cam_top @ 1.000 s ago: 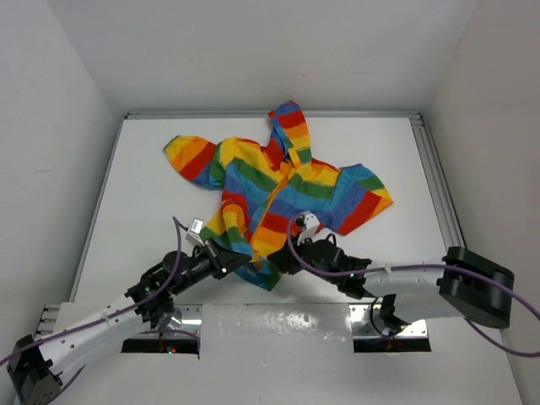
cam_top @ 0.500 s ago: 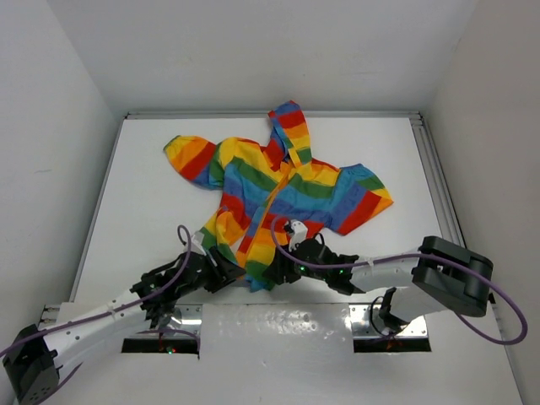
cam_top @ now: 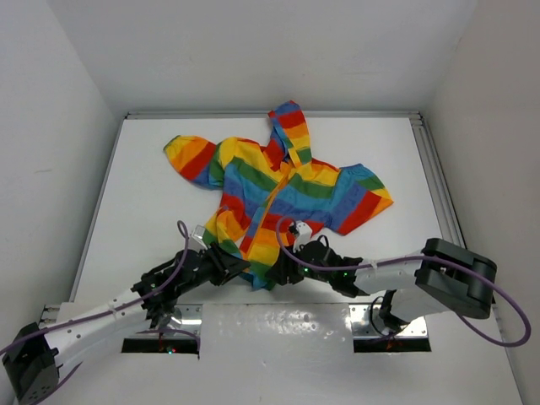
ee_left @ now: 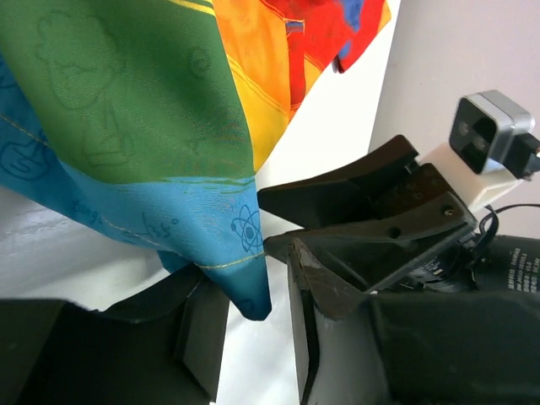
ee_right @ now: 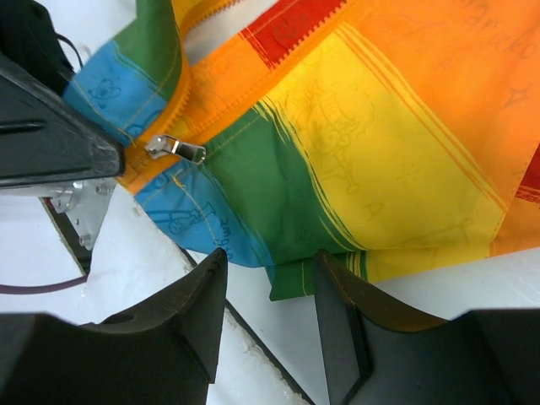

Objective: Zip up the jacket

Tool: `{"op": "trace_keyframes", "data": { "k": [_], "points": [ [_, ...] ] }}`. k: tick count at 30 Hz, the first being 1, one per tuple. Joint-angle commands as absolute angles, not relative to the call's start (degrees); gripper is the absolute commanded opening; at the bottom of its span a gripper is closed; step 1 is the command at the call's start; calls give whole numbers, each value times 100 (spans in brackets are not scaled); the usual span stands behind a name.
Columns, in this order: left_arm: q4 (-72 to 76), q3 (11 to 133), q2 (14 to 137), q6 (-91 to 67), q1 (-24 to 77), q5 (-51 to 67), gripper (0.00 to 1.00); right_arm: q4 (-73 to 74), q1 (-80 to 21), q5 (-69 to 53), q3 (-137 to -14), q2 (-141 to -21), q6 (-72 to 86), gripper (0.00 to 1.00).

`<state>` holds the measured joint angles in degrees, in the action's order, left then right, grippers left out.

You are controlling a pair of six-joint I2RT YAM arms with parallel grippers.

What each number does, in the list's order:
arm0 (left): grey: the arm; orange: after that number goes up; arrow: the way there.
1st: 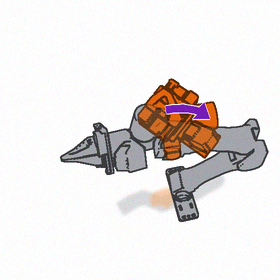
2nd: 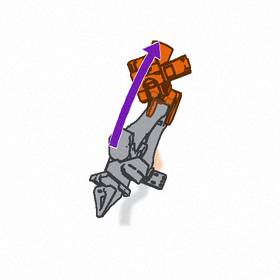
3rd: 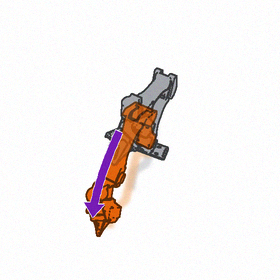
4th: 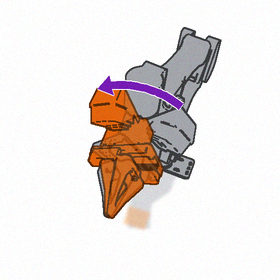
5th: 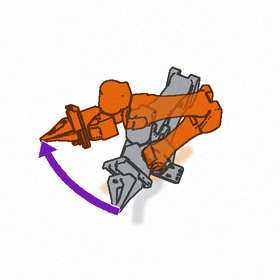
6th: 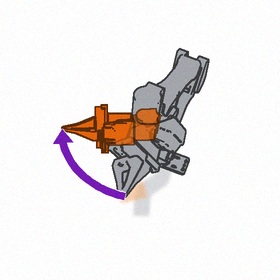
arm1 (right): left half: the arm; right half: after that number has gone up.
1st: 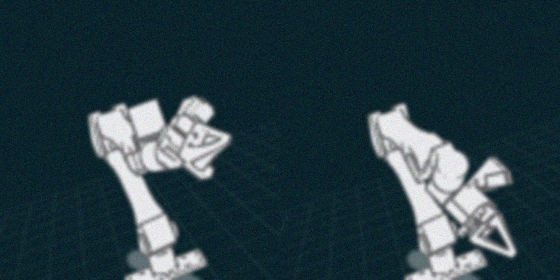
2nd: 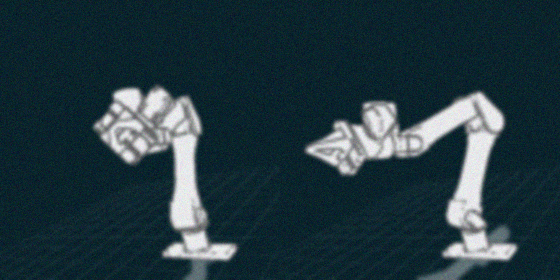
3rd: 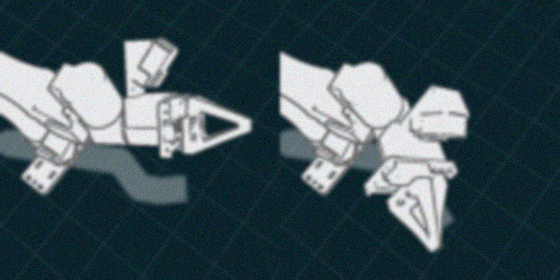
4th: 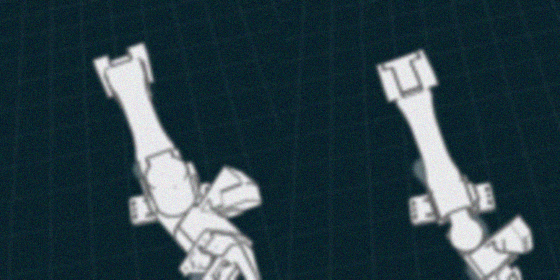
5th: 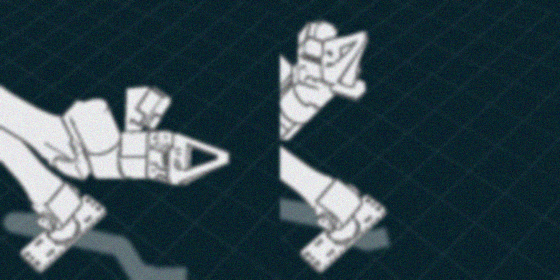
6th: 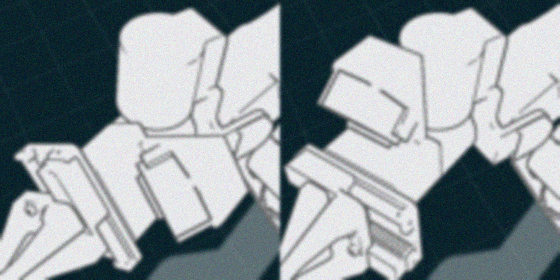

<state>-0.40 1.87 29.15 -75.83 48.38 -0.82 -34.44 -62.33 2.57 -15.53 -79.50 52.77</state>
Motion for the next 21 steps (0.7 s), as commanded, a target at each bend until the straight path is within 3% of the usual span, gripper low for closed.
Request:
{"op": "trace_keyframes", "data": {
  "k": [1,3,8,11,12,16,17,18,20,21],
  "points": [
    [211,-1160,2944,-7664,4860,-26,30,-3709,-6205,439,-1538,-7717,5326,44],
    [150,-1186,2901,-7664,4860,104,27,-3727,-6205,405,-1608,-7752,5317,45],
    [9,-1301,2629,-7708,4860,79,6,-3622,-6188,404,-1897,-7682,5344,38],
    [-263,-1362,2418,-7629,4860,27,0,-3454,-5995,54,-2109,-7725,5466,14],
    [-316,-1362,2356,-7551,4860,26,0,-3698,-5846,18,-2092,-7734,5702,0],
    [-413,-1371,2083,-7260,4860,-167,0,-5112,-5362,-1114,-1820,-7971,6432,1],
    [-378,-1371,1952,-7155,4860,-210,0,-5376,-5292,-1456,-1758,-8050,6590,6],
    [-274,-1362,1882,-6885,4860,-176,0,-5727,-5187,-1537,-1749,-8173,6809,22],
    [402,-1354,1688,-6498,4860,-62,0,-5879,-5142,-1774,-1819,-8270,6882,35],
    [752,-1362,1644,-6373,4860,-27,0,-6071,-5150,-1862,-1863,-8314,6925,37]
  ]
}}
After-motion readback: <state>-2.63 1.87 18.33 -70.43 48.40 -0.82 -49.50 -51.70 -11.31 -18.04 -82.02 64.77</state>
